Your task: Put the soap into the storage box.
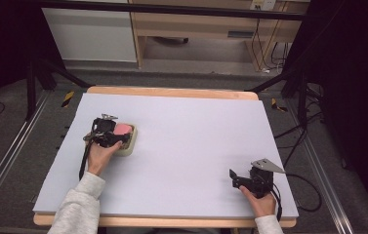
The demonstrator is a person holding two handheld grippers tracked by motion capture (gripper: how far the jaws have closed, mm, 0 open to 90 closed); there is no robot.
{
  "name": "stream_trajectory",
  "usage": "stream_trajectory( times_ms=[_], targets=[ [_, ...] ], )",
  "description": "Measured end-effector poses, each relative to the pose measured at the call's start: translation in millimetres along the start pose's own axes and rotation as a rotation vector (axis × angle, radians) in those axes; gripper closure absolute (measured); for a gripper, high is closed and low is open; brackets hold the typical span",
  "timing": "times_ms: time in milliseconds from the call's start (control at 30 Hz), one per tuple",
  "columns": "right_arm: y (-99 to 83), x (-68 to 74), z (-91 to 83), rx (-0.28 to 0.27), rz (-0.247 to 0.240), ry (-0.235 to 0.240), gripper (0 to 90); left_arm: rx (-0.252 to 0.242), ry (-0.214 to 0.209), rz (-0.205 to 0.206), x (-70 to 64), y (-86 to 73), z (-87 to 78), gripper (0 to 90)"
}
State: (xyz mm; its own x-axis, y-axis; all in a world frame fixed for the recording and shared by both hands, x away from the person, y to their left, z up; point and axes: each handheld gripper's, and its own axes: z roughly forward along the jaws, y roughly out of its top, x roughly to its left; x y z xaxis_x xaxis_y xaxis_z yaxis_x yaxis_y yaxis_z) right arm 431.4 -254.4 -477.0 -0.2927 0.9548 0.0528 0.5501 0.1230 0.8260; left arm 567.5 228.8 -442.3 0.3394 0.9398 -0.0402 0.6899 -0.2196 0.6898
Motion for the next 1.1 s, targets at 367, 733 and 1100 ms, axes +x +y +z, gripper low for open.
stream_trajectory(
  times_ms=[367,733,1100],
  targets=[
    [0.1,0.2,-0.2,0.001,0.003,0.002,5.5,0.014,0.001,0.006,-1.3,-1.3,3.7,37.3],
    [-0.1,-0.3,0.1,-0.002,-0.004,-0.003,5.5,0.028,0.007,0.008,-2.6,-2.9,7.9,37.3],
    [-0.1,-0.3,0.1,-0.001,-0.005,-0.002,5.5,0.03,0.013,0.009,-2.9,-3.9,9.6,37.3]
  ],
)
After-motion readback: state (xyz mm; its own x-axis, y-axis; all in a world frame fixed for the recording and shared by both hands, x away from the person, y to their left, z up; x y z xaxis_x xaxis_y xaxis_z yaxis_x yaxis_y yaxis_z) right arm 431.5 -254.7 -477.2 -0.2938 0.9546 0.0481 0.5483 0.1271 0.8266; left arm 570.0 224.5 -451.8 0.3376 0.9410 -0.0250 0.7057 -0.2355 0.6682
